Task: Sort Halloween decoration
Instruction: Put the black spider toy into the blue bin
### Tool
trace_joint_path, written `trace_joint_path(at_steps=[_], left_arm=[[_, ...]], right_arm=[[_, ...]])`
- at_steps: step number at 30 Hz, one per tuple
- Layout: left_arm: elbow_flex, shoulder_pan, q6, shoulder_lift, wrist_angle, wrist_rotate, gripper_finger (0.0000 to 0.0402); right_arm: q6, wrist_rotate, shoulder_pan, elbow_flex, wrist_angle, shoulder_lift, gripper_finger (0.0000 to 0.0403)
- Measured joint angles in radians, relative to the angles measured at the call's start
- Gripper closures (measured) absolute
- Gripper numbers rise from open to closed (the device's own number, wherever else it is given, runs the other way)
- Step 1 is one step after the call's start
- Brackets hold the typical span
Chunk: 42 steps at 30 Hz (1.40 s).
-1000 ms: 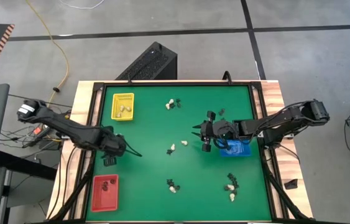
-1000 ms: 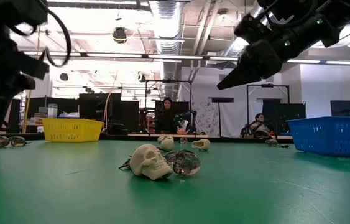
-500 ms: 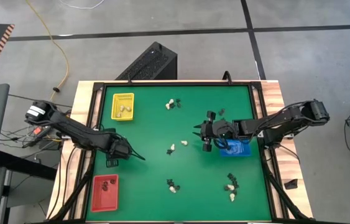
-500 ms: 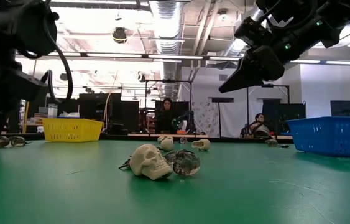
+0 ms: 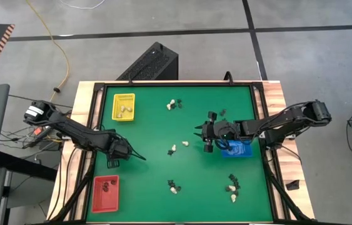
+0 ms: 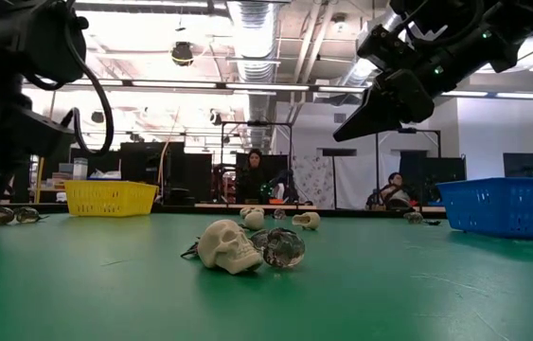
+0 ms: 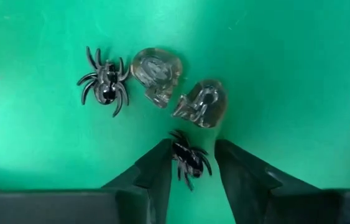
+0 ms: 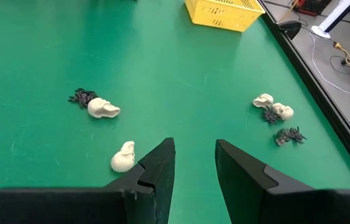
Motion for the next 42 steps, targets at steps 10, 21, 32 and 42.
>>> trace_joint_path(at_steps=[10, 21, 32, 42], left_arm=[[0.006, -0.001, -0.024, -0.002, 0.008, -0.004, 0.0395], [0.27, -0.003, -0.019, 0.002, -0.31, 0.024, 0.0401], [0.282, 0.042, 0.384, -0.024, 0.492, -0.119, 0.0401], [0.19, 0.263, 0.578, 0.383, 1.69, 0.238, 0.0401]], right_arm=[[0.0, 0.0, 0.002, 0.0, 0.0, 0.0, 0.0257], [0.0, 0.0, 0.024, 0.0, -0.003, 0.0, 0.0257], [0.046, 0.02, 0.07, 0.0, -0.212, -0.229, 0.0257], [0.2, 0.082, 0.076, 0.0, -0.334, -0.491, 0.0257]])
